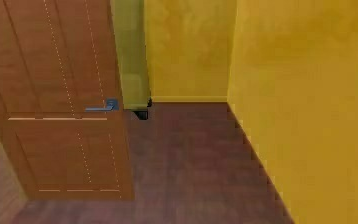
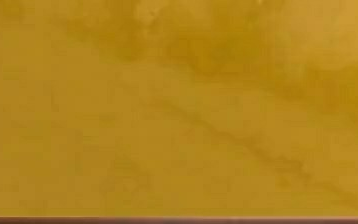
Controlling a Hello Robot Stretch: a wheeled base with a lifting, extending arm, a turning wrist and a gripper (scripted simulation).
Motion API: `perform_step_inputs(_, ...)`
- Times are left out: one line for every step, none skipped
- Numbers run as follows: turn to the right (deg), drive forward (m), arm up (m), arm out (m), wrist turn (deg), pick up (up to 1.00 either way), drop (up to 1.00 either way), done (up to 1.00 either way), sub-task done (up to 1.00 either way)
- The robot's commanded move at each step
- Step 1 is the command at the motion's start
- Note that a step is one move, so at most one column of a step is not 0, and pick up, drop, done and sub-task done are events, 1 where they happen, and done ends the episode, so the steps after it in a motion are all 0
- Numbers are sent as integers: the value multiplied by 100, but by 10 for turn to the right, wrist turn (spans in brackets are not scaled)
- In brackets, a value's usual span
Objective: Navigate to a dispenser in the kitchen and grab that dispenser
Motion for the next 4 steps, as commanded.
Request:
perform_step_inputs(-450,0,0,0,0,0,0,0,0)
perform_step_inputs(0,100,0,0,0,0,0,0,0)
perform_step_inputs(0,25,0,0,0,0,0,0,0)
perform_step_inputs(-240,0,0,0,0,0,0,0,0)
